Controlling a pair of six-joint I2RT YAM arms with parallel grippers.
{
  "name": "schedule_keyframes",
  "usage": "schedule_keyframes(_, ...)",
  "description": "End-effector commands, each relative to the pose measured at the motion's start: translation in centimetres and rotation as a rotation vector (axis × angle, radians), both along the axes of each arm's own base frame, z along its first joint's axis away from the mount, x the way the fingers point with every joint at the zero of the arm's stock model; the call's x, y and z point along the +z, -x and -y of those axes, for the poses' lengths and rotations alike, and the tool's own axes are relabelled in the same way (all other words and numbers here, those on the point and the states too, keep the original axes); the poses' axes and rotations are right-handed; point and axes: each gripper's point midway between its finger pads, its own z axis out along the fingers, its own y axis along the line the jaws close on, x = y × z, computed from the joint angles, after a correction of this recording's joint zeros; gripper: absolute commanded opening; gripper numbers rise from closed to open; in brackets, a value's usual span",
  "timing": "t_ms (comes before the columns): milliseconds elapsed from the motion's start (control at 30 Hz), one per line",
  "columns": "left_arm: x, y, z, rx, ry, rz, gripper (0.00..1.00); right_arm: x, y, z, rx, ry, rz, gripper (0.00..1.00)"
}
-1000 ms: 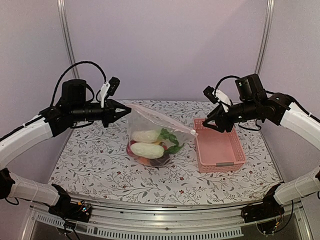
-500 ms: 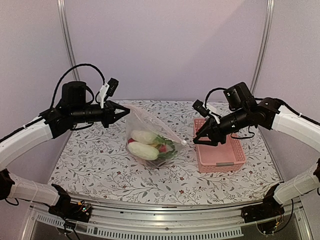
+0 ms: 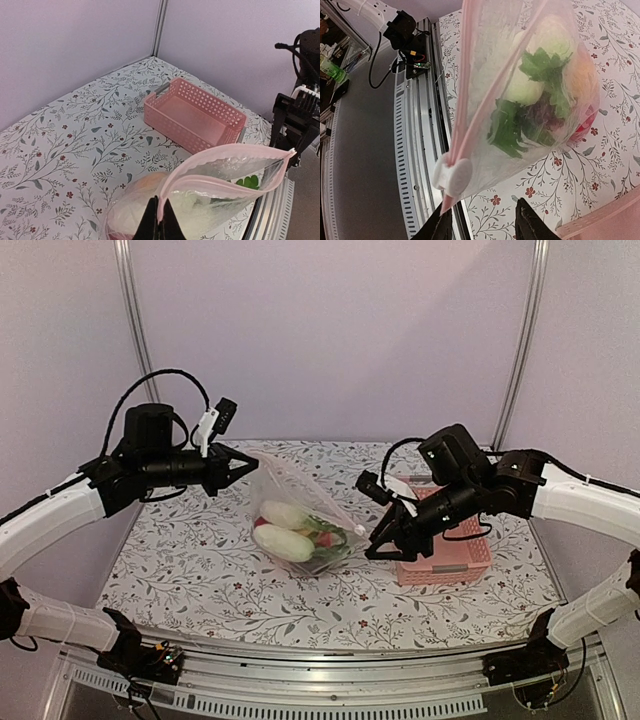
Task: Place the food in the zip-top bag and seal the zipper
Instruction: Hold the zipper food storage bag at the center of the board.
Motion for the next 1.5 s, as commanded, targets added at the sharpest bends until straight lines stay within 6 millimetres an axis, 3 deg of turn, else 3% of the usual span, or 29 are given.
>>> schedule_keyframes(0,0.7,-0.4,-0.5,0.023,0.005,0.006,0.00,1.7,-1.9,-0.8,-0.059,-0.029,0.076,0.39)
schedule_keyframes(167,0.6,-0.5,-0.4,0.023,0.003,0.003,0.00,2.4,-2.4,-1.4,-0.065,-0.050,0.096,0.36)
schedule_keyframes(300,0.4,-0.7,-0.5,0.036,-0.001,0.003,0.00,2.7,-1.6,-2.4,-0.030,-0.079,0.079,0.45)
schedule_keyframes(467,0.1,-1.1,-0.6,0.051,-0.011,-0.008,0.00,1.5,-0.3,-3.4,0.033,-0.039,0.066,0.49)
schedule_keyframes(733,0.0,-1.4,-0.7,0.060,-0.020,-0.009,0.00,2.2,-0.6,-4.5,0.019,-0.073,0.072,0.43)
schedule_keyframes(900,-0.3,-2.3,-1.3,0.124,-0.045,-0.023,0.00,2.0,1.2,-5.3,0.070,-0.069,0.067,0.50)
schedule_keyframes(1167,-0.3,-2.9,-1.4,0.164,-0.023,-0.066,0.00,2.3,1.2,-6.8,0.035,-0.080,0.102,0.59)
schedule_keyframes(1333,-0.3,-2.6,-1.6,0.165,-0.022,-0.070,0.00,2.4,-0.5,-7.1,-0.070,-0.067,0.153,0.52)
schedule_keyframes(1467,-0.3,-2.5,-1.8,0.170,-0.024,-0.071,0.00,2.4,-1.0,-6.8,-0.097,-0.060,0.178,0.37)
